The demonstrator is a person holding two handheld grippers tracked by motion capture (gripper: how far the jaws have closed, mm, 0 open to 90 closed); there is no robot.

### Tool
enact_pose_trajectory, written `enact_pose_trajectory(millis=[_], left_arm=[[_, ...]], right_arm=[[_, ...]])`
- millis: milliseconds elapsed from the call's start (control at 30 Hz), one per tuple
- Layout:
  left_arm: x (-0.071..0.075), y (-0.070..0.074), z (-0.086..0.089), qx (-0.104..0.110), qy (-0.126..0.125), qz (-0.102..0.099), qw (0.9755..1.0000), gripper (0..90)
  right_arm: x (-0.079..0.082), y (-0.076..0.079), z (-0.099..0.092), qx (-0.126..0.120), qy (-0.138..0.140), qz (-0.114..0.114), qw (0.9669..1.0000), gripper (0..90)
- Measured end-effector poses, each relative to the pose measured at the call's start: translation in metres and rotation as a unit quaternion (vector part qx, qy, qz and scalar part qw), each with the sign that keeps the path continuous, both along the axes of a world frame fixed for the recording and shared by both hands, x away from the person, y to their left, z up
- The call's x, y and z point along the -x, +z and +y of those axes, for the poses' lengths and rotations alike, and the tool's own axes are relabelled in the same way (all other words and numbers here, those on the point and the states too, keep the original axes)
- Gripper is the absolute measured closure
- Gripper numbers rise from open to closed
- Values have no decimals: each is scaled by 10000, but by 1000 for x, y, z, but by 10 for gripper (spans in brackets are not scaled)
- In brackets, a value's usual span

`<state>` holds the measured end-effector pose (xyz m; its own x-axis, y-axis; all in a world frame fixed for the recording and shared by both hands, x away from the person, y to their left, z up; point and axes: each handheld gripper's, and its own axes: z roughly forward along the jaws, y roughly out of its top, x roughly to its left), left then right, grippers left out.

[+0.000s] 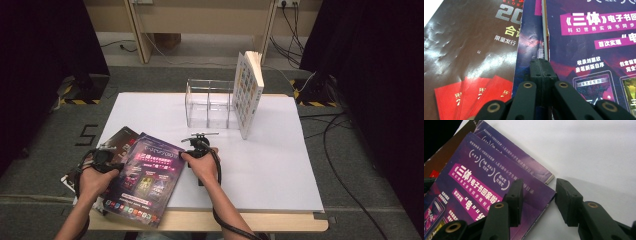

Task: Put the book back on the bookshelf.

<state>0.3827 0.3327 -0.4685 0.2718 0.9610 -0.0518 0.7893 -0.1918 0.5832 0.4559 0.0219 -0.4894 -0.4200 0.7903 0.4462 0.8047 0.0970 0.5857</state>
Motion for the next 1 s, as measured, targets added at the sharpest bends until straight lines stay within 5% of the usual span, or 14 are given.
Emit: enact_pose_trajectory(millis=[233, 467, 600, 1000], left_arm=[[1, 0, 0, -1, 10, -18, 10000, 900], [1, -1, 0, 29, 26, -27, 10000, 899], [1, 0, -1, -15, 26, -6, 10000, 899], [0, 0, -1, -33, 32, 28, 10000, 900]], right_arm=[[1, 0, 0, -154, -130, 140, 9997, 516], [0, 2, 4, 26, -2, 91, 10000, 503], [2, 1, 4, 225, 58, -57, 9997, 547], [3, 4, -2, 100, -8, -164, 9998, 703]])
